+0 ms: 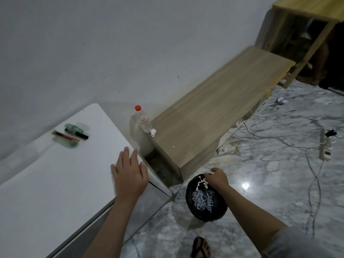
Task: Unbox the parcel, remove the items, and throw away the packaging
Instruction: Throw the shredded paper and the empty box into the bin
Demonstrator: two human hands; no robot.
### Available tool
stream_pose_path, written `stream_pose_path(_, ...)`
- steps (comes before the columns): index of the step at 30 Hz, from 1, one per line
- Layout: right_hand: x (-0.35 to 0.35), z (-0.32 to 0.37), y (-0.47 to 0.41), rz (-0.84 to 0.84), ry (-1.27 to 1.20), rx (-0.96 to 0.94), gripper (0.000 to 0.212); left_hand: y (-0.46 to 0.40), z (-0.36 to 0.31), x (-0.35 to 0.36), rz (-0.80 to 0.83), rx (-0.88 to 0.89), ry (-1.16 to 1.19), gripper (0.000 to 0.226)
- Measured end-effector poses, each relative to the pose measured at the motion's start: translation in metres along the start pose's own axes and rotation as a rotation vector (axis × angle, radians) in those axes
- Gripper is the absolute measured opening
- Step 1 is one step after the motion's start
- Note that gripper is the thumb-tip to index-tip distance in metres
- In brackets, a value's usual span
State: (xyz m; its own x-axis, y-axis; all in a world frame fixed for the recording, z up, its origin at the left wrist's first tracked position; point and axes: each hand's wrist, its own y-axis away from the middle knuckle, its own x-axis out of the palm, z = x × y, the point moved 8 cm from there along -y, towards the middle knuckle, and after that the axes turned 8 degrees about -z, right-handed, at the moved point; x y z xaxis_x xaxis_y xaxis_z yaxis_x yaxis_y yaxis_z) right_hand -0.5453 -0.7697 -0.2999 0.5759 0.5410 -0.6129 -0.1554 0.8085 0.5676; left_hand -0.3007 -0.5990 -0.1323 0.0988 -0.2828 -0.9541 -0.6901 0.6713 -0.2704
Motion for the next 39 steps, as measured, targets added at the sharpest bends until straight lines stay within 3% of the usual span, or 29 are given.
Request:
stream_pose_path(7, -0.005, 0.016, 0.022, -0.05, -0.062, -0.093, 0.05, 0.0, 0.002, -0.002, 0.015, 0.001, 0.061, 0.056)
stream_pose_path(11, -0.005, 0.052, 0.058, -0.092, -0.135, -0.201, 0.047, -0.002, 0.015, 0.0, 0.089, -0.059, 0.301, 0.055)
stream_pose_path(15, 0.01, 0.116, 0.119, -0.12, -0.285, -0.412, 0.037, 0.006, 0.042, -0.014, 0.138, -0.189, 0.627, 0.044)
stream_pose_path(20, 0.052, 0.208, 0.222, -0.265, -0.355, -0.791, 0.02, 0.059, 0.134, -0.061, 0.032, -0.306, 0.659, 0.043)
stream_pose_path(25, 0.166, 0.283, 0.335, -0.113, -0.337, -1.048, 0.02, 0.115, 0.28, -0.12, -0.178, -0.499, 0.62, 0.035)
stream_pose_path(34, 0.341, 0.358, 0.49, 0.281, -0.275, -1.259, 0.023, 0.217, 0.477, -0.231, -0.62, -0.847, 0.429, 0.021)
stream_pose_path(39, 0.394, 0.424, 0.526, 0.314, -0.142, -1.392, 0.027, 0.24, 0.534, -0.247, -0.676, -1.06, 0.543, 0.043)
